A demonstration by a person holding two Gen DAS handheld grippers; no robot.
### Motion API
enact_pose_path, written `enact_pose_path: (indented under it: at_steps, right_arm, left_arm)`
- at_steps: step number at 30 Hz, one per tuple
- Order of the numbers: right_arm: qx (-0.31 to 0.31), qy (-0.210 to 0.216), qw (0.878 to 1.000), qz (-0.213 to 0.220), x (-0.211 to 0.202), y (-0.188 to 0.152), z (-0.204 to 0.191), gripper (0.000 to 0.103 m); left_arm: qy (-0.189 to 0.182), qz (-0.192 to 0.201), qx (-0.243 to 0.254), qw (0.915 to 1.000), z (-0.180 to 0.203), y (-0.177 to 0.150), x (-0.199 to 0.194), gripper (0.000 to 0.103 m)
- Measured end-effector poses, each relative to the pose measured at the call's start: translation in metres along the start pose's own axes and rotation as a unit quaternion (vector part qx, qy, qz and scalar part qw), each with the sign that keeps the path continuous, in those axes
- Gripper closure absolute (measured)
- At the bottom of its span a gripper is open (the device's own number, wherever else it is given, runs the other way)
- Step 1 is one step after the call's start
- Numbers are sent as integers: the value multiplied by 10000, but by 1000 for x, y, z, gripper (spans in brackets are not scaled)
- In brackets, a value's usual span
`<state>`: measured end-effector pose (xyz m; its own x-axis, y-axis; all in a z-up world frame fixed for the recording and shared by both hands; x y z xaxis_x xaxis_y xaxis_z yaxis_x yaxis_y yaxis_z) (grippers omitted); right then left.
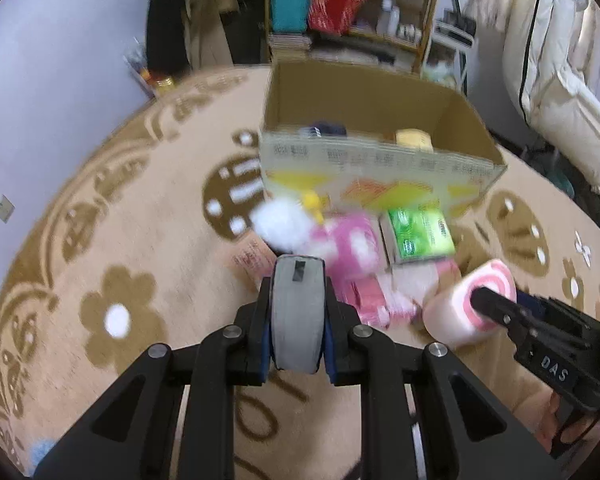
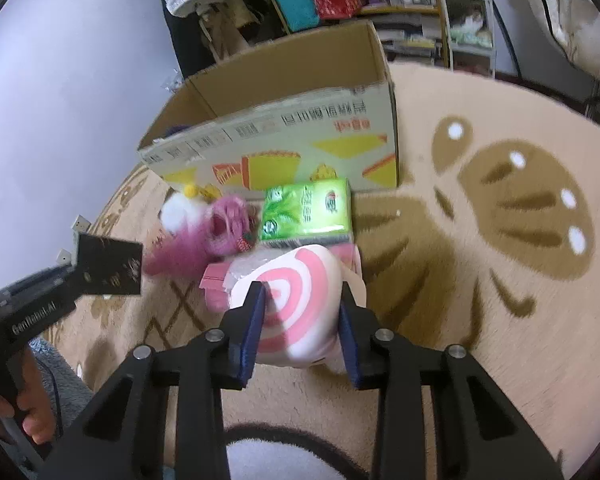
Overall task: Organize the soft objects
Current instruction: 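Lift both items over the box and release them inside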
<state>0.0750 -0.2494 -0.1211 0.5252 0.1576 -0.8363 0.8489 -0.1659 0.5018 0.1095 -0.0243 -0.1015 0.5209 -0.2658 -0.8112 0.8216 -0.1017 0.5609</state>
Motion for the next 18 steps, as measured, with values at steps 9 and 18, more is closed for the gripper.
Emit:
enact_pose_path:
  at_steps: [9, 18]
  right_arm:
    - [150, 170, 9983, 545, -26, 20, 3, 68]
    - [233, 312, 9950, 918, -44, 45, 7, 81]
  left_arm:
    - [-113, 488, -76, 9987, -7, 17, -17, 84]
    - [178, 755, 333, 9964, 0, 42, -18, 84]
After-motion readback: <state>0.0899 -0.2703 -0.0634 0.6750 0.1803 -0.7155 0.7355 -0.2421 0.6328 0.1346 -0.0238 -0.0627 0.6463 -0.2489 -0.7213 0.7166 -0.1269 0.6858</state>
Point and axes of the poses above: each gripper's, at about its wrist camera, not at the fingertips, and x roughly the way its jaws point, z to its right, y to its top, the point moved 2 cm from there along x, roughly the way its jaws point, and after that the axes turned 9 degrees about -y, right-handed, at the moved point
